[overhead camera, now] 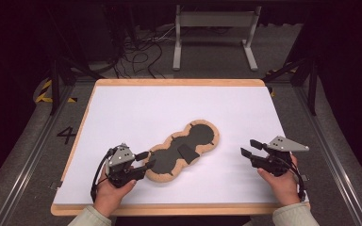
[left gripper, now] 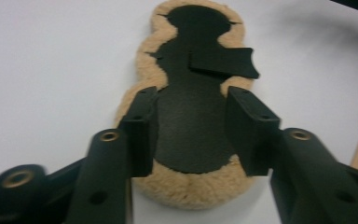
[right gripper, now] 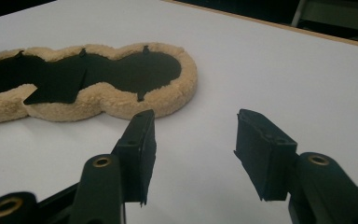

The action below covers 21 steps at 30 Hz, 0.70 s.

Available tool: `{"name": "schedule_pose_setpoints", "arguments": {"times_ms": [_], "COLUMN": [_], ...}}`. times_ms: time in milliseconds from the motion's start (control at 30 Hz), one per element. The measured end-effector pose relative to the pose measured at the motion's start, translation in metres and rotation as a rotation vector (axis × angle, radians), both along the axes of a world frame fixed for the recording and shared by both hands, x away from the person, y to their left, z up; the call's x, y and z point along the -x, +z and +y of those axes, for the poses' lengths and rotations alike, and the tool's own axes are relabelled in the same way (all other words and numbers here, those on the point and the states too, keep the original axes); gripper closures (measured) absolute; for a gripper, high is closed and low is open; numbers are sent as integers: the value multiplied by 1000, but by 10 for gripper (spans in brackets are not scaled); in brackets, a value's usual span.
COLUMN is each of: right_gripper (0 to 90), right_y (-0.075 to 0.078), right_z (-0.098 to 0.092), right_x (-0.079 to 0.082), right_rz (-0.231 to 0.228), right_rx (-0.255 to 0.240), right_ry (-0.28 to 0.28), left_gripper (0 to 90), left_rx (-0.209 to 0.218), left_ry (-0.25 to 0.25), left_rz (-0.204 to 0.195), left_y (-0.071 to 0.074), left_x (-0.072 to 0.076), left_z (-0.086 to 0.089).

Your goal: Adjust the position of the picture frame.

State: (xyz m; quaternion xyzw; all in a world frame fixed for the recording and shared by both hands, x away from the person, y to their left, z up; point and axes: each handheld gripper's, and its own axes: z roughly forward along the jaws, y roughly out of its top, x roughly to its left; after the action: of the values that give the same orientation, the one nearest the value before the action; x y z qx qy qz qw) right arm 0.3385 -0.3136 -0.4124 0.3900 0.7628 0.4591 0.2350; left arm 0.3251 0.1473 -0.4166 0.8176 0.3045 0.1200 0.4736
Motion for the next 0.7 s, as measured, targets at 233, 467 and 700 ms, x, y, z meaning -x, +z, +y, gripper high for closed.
{"name": "schedule_pose_setpoints", "arguments": {"times_ms": [233, 467, 700], "right_gripper": [480, 480, 480], "right_y": [-1, -3, -4], "right_z": [-5, -8, -11], "right_x": [5, 9, 12], "right_rz": [7, 11, 17], "right_rx": [4, 3, 8], "right_ry": [-16, -30, -36], "left_gripper": [898, 900, 900], "left_rx": [-2, -34, -129], "left_ry": [-83, -169, -246], "left_rz": [23, 40, 114], "left_y": [1, 1, -8], "left_x": [-1, -1, -5], "left_z": [-8, -21, -36]}}
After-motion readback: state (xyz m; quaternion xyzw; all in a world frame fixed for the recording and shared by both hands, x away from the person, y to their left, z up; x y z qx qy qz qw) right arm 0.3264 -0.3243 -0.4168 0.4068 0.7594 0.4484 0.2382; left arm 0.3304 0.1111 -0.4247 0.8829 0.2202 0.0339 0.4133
